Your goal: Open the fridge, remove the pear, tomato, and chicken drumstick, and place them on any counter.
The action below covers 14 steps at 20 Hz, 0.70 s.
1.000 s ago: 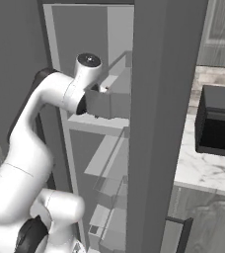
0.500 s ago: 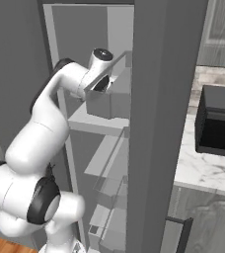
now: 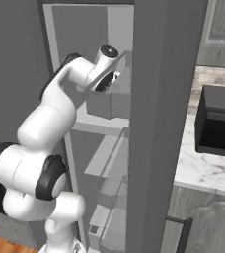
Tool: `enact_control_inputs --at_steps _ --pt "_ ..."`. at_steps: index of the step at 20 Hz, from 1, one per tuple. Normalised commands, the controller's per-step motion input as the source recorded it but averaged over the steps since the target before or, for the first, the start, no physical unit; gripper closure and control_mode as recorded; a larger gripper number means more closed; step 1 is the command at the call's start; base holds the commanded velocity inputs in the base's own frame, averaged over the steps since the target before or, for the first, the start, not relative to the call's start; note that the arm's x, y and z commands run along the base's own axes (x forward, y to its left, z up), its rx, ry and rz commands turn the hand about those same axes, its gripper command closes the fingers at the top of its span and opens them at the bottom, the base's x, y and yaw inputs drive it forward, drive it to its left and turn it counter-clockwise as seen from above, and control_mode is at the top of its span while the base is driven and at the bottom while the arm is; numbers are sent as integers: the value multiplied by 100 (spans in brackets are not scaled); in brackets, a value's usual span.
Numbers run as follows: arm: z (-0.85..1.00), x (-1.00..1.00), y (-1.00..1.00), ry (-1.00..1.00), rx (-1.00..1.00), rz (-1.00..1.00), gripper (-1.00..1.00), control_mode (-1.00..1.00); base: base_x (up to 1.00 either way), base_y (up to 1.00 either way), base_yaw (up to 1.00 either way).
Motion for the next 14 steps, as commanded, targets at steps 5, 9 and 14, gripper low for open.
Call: enact_control_inputs --at_steps 5,9,14 --pt "-10 37 0 -2 -1 4 -100 -100 0 0 0" --pt "-14 24 0 0 0 1 -100 -100 0 0 0" --pt "-16 27 0 0 -3 0 -100 -100 0 0 0"
